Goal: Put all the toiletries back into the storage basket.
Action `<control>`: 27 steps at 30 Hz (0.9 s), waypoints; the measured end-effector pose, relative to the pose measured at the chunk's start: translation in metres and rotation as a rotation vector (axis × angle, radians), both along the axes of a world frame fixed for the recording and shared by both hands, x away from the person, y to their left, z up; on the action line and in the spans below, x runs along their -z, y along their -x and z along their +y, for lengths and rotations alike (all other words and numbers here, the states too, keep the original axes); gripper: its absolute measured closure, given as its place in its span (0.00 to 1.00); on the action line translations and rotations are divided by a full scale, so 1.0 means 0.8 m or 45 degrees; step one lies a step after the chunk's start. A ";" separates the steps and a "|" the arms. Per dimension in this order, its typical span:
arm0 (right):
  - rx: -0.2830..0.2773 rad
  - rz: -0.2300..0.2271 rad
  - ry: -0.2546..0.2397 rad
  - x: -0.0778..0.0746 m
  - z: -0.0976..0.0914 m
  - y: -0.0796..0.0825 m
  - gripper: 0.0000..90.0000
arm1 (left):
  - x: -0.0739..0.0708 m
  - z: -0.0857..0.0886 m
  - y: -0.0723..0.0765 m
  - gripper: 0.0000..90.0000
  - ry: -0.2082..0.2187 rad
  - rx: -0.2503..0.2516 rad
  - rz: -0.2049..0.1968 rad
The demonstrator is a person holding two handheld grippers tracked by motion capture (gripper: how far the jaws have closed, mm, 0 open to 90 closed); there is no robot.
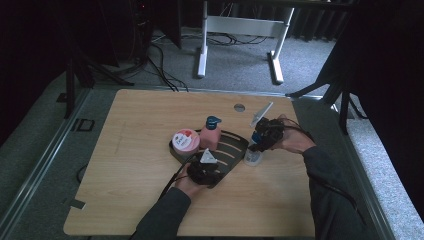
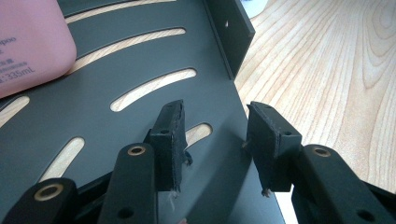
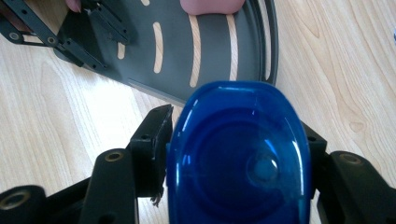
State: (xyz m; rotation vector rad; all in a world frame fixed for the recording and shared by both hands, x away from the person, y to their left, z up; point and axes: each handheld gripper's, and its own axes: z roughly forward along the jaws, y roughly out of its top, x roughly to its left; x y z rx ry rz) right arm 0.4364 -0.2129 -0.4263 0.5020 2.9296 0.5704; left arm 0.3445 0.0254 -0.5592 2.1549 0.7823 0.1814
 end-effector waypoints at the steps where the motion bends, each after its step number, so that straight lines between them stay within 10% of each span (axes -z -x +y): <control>1: -0.002 0.001 0.005 0.001 0.000 0.000 0.48 | 0.000 0.000 0.000 0.63 -0.002 0.001 0.000; 27: -0.028 0.067 0.086 0.007 0.005 -0.004 0.52 | 0.000 0.001 -0.001 0.63 0.004 0.004 0.006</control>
